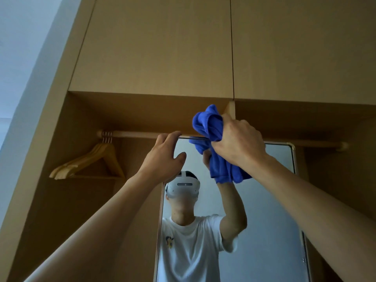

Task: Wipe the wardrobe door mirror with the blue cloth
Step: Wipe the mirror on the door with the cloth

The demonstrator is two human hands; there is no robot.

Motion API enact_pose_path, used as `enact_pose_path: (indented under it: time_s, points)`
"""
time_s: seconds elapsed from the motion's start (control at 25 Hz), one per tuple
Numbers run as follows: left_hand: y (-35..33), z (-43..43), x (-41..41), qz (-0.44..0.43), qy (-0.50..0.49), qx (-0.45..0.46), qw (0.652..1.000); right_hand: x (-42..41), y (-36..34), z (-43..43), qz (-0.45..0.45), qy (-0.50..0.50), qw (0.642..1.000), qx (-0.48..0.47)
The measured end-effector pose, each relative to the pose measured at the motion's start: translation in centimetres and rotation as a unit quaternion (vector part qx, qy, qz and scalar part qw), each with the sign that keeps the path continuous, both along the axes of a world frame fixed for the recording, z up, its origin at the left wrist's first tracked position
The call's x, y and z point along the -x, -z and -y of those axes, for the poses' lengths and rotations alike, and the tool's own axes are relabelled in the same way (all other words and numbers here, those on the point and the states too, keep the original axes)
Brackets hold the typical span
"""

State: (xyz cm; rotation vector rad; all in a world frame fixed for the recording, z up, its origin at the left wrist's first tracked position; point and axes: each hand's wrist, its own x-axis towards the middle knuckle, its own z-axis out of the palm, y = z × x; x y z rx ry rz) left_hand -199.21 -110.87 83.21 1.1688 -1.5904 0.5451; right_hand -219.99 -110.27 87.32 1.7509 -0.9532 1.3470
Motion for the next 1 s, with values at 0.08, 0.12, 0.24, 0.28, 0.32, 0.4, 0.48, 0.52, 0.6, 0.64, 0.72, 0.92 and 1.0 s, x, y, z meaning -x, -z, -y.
enact_pose_path:
  time_s: [0.08,0.12,0.24,0.28,0.32,0.4,0.48,0.52,0.6,0.64,0.72,0.92,1.0]
  points:
    - [0.2,-0.1,-0.3,-0.003,0.018,0.003,1.0,1.6,0.3,0.1,0.02,0.025,1.0,0.001]
    - [0.3,-0.1,-0.4,-0.009,0.029,-0.001,1.0,2.0,0.4,0.1,0.025,0.034,0.999,0.001]
    - [0.7,-0.1,-0.4,-0.044,0.059,-0.021,0.997,1.4,0.6,-0.1,0.021,0.052,0.998,-0.005]
    - [0.9,-0.1,-0.4,-0.05,0.062,-0.027,0.996,0.8,0.6,-0.3,0.017,0.053,0.998,-0.005]
    - [1.0,-0.1,-0.4,-0.053,0.062,-0.034,0.996,0.0,0.5,-0.5,0.014,0.047,0.999,-0.005]
    - [1.3,-0.3,-0.3,-0.054,0.061,-0.045,0.996,-1.9,0.3,-0.9,0.005,0.025,1.0,-0.008]
    - [1.7,-0.6,-0.2,-0.055,0.069,-0.046,0.995,-4.0,0.1,-1.2,-0.01,0.002,1.0,-0.012]
    - [2.0,-0.8,-0.2,-0.058,0.08,-0.041,0.994,-5.1,0.0,-1.4,-0.019,-0.007,1.0,-0.012]
    - [2.8,-1.4,0.1,-0.069,0.111,-0.033,0.991,-7.1,-0.2,-1.7,-0.039,-0.028,0.999,-0.013]
    - [3.4,-1.6,0.2,-0.077,0.13,-0.032,0.988,-7.8,-0.3,-1.9,-0.049,-0.038,0.998,-0.015]
    - [4.5,-2.0,0.2,-0.09,0.154,-0.035,0.983,-8.5,-0.5,-2.2,-0.07,-0.051,0.996,-0.028]
    - [5.7,-2.4,-0.3,-0.132,0.159,-0.076,0.975,-7.2,-0.6,-2.2,-0.102,-0.091,0.989,-0.062]
    - [5.9,-2.5,-0.5,-0.167,0.177,-0.097,0.965,-7.0,-0.7,-2.0,-0.108,-0.081,0.99,-0.051]
